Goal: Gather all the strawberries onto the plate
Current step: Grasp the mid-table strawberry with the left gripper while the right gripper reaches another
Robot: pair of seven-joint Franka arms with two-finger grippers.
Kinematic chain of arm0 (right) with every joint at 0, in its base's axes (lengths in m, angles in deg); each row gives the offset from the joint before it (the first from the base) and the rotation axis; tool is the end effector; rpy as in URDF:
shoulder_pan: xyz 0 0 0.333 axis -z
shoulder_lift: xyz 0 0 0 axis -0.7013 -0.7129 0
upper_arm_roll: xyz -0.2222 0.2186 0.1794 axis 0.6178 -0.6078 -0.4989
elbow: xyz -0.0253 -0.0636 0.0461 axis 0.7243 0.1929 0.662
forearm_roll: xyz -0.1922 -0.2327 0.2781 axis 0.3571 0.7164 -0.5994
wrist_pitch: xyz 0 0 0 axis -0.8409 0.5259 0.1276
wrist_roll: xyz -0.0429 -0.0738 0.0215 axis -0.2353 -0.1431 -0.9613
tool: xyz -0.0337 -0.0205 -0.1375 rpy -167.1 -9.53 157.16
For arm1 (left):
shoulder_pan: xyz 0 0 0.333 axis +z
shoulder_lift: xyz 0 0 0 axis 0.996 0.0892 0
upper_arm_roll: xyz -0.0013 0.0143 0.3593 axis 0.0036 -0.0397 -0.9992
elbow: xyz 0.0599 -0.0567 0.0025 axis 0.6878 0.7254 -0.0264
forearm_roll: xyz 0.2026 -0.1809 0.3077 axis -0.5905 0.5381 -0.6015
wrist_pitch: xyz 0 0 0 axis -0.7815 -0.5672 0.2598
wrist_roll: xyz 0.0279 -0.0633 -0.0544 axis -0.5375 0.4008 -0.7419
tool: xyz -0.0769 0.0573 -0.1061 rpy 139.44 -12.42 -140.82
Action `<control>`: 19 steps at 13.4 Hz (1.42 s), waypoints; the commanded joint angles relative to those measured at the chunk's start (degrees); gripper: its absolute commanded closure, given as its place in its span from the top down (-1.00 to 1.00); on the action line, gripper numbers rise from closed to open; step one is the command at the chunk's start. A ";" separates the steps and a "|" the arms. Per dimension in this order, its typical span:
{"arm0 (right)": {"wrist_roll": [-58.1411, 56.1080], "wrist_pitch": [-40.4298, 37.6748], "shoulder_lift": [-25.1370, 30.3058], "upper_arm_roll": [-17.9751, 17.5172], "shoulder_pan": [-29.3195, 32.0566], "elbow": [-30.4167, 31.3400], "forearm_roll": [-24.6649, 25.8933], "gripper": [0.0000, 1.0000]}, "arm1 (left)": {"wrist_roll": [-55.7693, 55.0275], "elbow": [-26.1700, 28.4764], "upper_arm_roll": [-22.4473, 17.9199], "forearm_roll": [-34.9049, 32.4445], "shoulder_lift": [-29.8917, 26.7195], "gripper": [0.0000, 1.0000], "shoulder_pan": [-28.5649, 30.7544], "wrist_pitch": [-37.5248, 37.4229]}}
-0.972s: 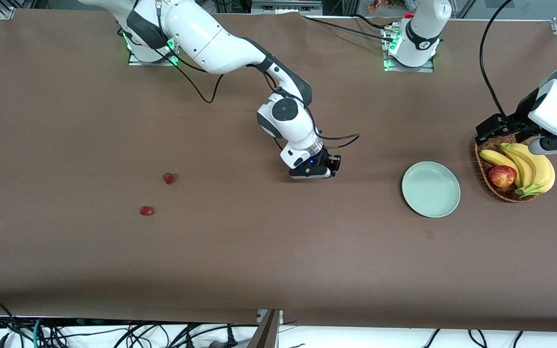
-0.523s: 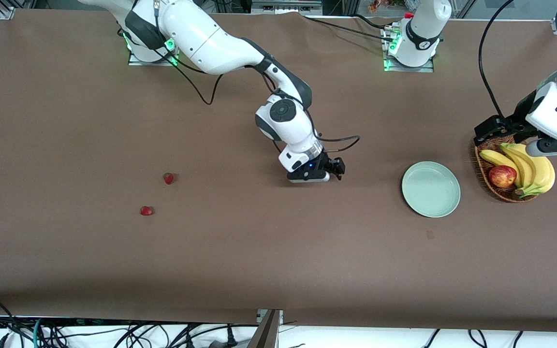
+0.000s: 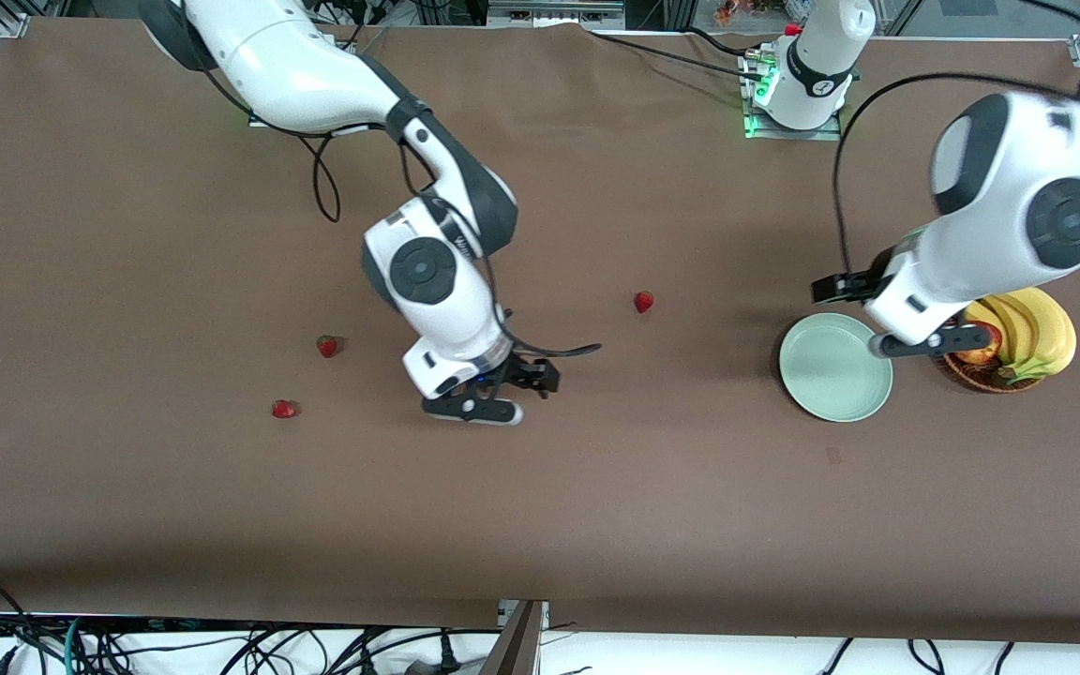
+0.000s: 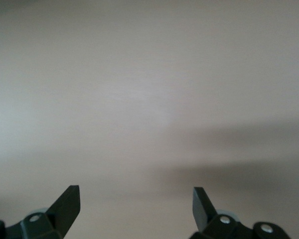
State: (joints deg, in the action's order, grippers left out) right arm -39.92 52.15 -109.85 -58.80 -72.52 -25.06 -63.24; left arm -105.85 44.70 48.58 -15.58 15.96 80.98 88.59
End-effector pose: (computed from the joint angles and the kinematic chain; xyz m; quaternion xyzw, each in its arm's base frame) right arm 0.7019 0.4690 0.3212 -0.9936 0.0588 -0.0395 0.0878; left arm 0.6101 -0.1176 0.4233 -0.9902 -0.0807 0.1142 0.0032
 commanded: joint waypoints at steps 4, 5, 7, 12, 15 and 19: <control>-16.11 -14.43 2.41 -0.49 8.72 2.11 -0.32 1.00 | -16.97 11.58 10.06 0.52 1.60 1.00 -3.03 19.00; -17.78 -17.15 2.41 -0.49 10.13 2.11 -0.32 1.00 | -17.85 11.58 10.07 0.52 3.44 1.00 -5.22 20.92; -22.78 -20.07 2.41 -0.23 12.33 2.81 0.39 1.00 | -20.39 12.72 9.98 0.08 6.26 1.00 -8.22 25.40; -32.10 -17.54 5.21 4.85 14.27 12.12 0.21 1.00 | -22.08 22.03 9.98 -3.61 9.69 1.00 -11.05 42.53; -35.38 -11.23 8.89 6.45 15.15 21.24 -0.49 1.00 | -22.08 21.95 9.89 -3.70 13.38 1.00 -13.24 47.12; -35.47 0.47 15.05 6.62 15.24 36.45 -0.58 1.00 | -22.08 21.95 9.89 -6.77 14.44 1.00 -13.33 47.48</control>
State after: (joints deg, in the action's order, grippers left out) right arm -74.29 47.39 -101.19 -52.23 -57.44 0.62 -63.16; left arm -127.17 66.91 58.93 -20.14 30.16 68.11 135.64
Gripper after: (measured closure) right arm 0.000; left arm 0.000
